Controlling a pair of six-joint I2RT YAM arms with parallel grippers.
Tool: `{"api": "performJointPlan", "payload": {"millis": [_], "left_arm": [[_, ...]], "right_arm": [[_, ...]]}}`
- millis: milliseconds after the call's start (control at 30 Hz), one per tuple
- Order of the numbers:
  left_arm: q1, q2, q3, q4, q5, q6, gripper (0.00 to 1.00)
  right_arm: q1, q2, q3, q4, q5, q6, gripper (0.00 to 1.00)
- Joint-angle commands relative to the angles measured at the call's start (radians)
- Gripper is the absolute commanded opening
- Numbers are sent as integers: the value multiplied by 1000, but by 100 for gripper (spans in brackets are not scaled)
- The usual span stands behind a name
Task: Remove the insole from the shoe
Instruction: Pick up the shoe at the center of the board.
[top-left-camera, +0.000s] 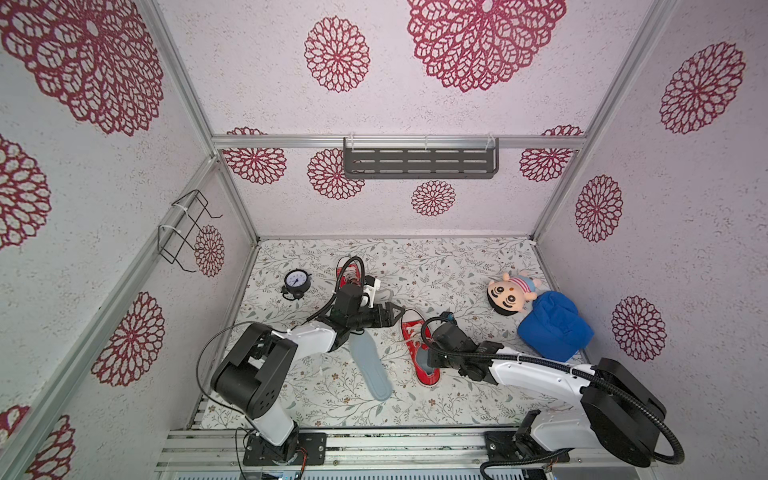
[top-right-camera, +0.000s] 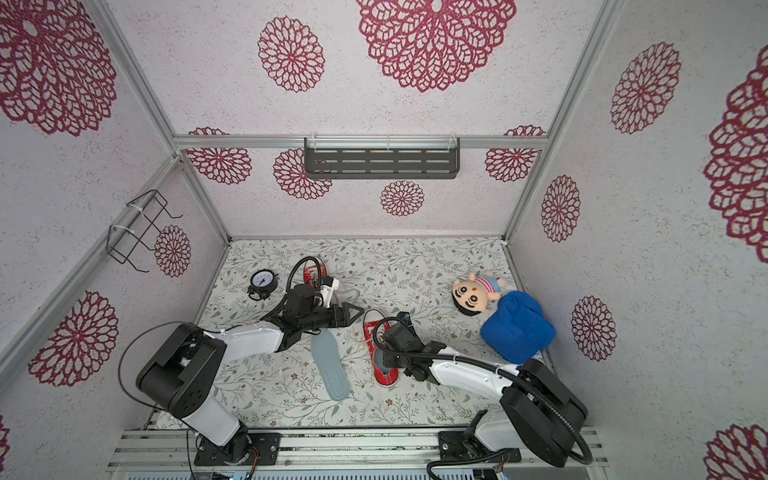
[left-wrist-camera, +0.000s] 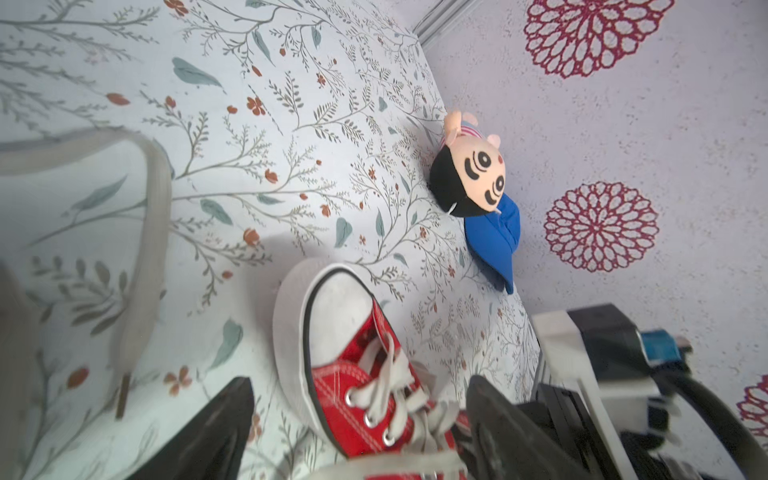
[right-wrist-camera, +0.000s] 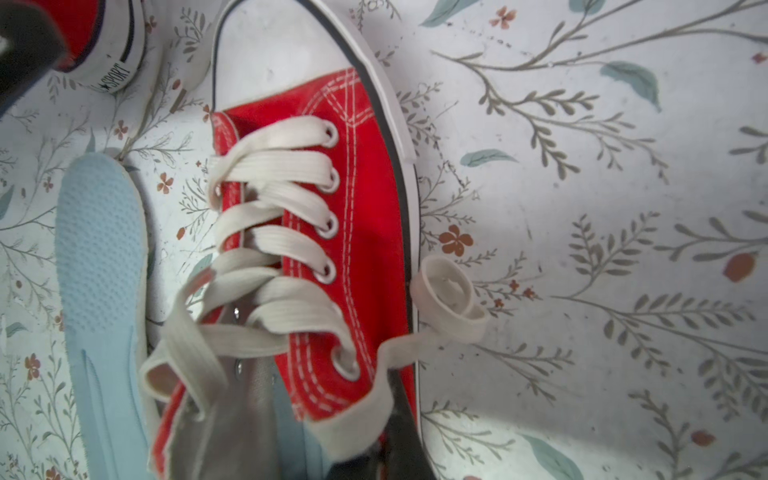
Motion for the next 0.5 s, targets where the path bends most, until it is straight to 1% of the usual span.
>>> {"api": "performJointPlan", "payload": {"millis": [0, 167, 267, 467], "left_arm": [[-1, 107, 68, 29, 36, -16, 84], [-2, 256, 150, 50, 58, -20, 84], [-7, 311, 185, 86, 105, -35, 82], [-17, 383, 246, 97, 181, -65, 69]], "right_arm": [[-3, -19, -15, -40, 26, 26, 0], [-2, -13, -13, -41, 20, 20, 0], [-3, -6, -11, -33, 12, 18, 0], [-3, 9, -7, -22, 3, 18, 0]]}}
